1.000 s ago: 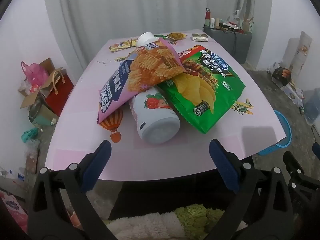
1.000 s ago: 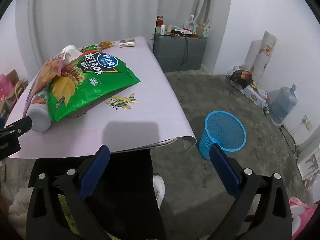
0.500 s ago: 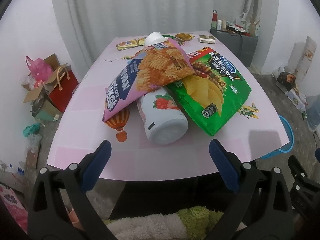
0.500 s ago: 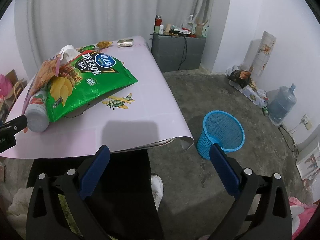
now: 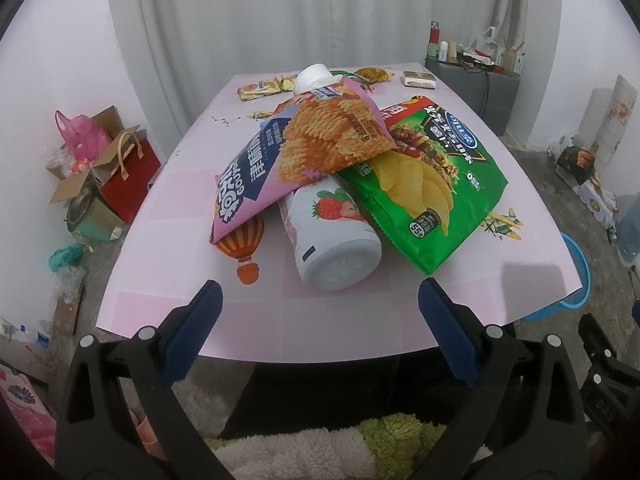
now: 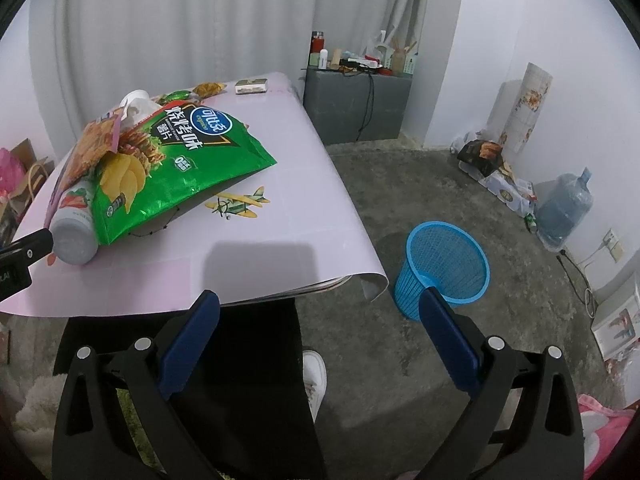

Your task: Collect trash

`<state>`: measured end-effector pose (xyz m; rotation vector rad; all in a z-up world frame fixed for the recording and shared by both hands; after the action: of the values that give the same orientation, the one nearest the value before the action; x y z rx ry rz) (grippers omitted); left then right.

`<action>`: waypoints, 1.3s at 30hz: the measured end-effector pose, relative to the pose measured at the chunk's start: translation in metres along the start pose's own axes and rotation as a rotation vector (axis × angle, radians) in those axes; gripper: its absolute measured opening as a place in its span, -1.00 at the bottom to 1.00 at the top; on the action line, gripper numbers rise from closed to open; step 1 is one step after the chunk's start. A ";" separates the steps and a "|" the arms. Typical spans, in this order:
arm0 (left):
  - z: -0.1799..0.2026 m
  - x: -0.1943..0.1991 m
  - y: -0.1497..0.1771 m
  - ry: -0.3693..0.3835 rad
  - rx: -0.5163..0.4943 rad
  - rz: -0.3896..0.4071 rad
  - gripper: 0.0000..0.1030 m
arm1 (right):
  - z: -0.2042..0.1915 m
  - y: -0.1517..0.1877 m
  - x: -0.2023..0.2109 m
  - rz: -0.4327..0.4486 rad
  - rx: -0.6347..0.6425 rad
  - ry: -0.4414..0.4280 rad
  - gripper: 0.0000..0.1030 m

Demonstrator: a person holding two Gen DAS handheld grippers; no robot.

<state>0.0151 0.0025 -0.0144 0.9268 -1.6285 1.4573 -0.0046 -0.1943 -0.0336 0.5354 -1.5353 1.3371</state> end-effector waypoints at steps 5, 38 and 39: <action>0.000 0.000 -0.001 0.002 0.000 -0.001 0.83 | 0.000 0.000 0.000 0.000 0.000 0.000 0.88; -0.004 -0.007 0.002 -0.008 0.006 -0.011 0.83 | 0.001 0.002 -0.007 -0.022 -0.011 -0.026 0.88; -0.006 -0.007 0.001 -0.012 0.009 -0.002 0.83 | 0.000 0.002 -0.007 -0.022 -0.012 -0.031 0.88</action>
<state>0.0179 0.0089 -0.0204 0.9436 -1.6306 1.4612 -0.0034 -0.1959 -0.0411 0.5658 -1.5573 1.3071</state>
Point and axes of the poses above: each gripper's, at about its wrist camera, not at the fingertips, and x roughly against the way its jaws point, z to its right, y to its underside, the point moved 2 cm from there along -x, roughly the way its jaws point, and after that the axes turned 13 degrees about -z, right-handed, at the moved point
